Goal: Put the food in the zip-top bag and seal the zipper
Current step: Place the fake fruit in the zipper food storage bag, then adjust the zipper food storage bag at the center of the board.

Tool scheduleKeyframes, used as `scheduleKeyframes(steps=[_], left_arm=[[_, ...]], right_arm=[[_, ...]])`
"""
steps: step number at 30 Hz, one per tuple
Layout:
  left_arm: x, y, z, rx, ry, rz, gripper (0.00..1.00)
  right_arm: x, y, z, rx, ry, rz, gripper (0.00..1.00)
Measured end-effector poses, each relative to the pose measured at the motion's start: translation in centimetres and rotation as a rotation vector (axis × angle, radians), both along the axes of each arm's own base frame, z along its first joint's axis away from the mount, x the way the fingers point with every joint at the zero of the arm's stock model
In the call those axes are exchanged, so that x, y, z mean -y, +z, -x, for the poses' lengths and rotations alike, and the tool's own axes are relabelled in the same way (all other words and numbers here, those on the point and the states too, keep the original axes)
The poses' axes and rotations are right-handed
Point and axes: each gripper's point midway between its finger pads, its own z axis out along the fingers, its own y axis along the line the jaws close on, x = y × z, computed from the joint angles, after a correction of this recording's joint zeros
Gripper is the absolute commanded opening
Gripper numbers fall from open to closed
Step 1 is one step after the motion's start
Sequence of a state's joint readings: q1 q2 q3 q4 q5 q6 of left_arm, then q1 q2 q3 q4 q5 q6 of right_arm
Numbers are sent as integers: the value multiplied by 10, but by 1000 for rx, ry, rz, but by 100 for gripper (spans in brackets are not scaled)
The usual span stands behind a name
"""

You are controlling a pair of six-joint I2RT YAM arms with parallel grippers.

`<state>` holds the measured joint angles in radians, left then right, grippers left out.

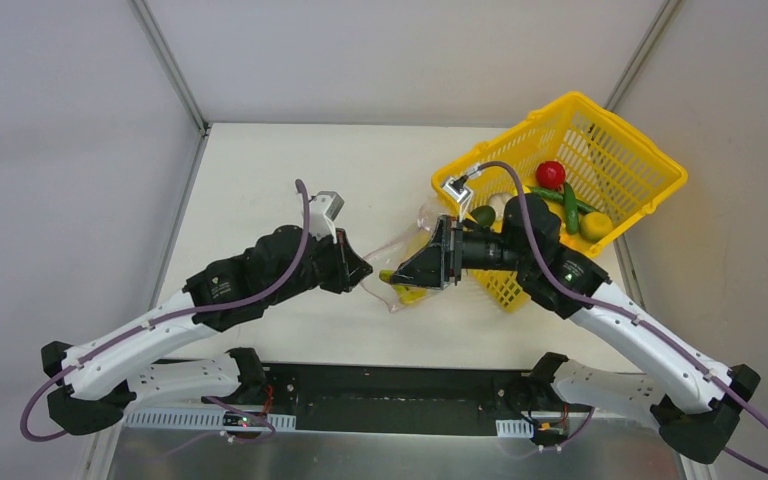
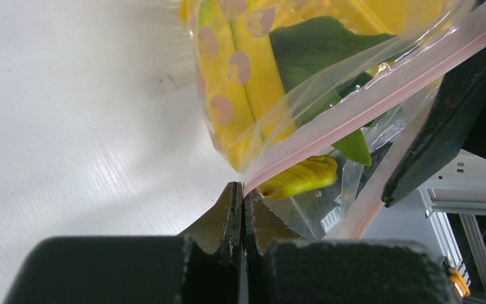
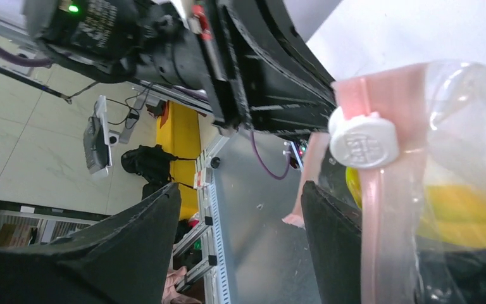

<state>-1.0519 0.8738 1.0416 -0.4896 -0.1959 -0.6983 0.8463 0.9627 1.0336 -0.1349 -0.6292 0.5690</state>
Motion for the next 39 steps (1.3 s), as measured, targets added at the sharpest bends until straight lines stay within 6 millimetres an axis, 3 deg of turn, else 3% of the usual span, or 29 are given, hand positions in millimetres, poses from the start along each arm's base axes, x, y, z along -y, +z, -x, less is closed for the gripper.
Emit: scheduleKeyframes(steps=[6, 11, 15, 18, 24, 29, 32, 35, 39], left_arm=[[9, 7, -2, 7, -17, 22, 0], [5, 19, -1, 31, -13, 57, 0], [4, 29, 4, 45, -27, 93, 0], [0, 33, 4, 55, -17, 114, 0], [-31, 37, 0, 87, 98, 141, 0], [-63, 55, -2, 131, 206, 198, 0], [-75, 63, -2, 145, 242, 214, 0], [-74, 63, -2, 142, 237, 201, 0], [-61, 51, -5, 120, 208, 141, 0]], right_arm=[[-4, 31, 0, 40, 16, -61, 79], [-23, 62, -3, 23, 99, -129, 79], [-45, 66, -15, -2, 145, -149, 80], [-53, 64, -12, -66, 218, -216, 76], [-59, 66, -2, -138, 332, -240, 76], [-48, 86, 22, -147, 458, -259, 75], [-47, 85, 27, -156, 481, -247, 76], [-55, 75, 18, -188, 438, -204, 76], [-76, 42, 1, -243, 350, -102, 79]])
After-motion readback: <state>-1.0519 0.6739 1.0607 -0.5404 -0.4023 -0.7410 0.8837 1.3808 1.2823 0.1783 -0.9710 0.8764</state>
